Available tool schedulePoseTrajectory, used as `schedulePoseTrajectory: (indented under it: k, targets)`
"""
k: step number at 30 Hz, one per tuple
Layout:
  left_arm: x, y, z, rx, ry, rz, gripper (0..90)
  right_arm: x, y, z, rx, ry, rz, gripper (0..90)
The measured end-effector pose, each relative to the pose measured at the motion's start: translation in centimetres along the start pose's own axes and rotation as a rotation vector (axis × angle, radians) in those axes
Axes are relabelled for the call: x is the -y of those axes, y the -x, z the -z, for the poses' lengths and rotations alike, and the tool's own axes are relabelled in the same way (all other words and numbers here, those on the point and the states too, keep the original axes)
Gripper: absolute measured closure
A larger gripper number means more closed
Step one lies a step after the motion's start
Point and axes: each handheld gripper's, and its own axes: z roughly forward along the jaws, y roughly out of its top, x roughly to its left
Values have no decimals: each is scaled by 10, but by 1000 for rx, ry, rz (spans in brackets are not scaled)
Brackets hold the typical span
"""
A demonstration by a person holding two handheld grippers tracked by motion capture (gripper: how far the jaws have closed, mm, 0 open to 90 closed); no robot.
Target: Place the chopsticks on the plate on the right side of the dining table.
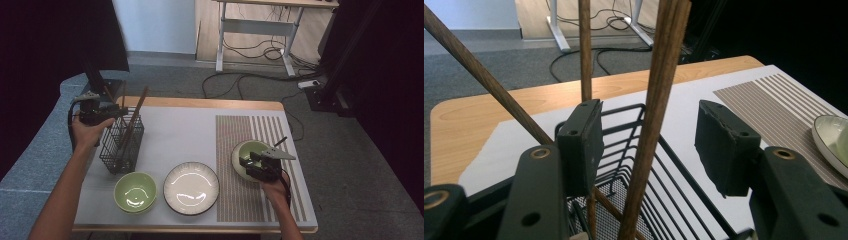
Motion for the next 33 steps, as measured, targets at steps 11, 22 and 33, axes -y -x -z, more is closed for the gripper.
schedulePoseTrajectory:
  k: [11, 22, 33]
  targets:
    - [-5, -12, -8, -5, -7, 8, 450, 3, 1, -3, 7, -12, 1, 460]
    - [-10, -17, -20, -19, -20, 14, 458, 5, 1, 0, 4, -9, -4, 459]
    - [-12, -25, -25, -33, -10, 43, 530, 5, 1, 1, 4, -8, -3, 459]
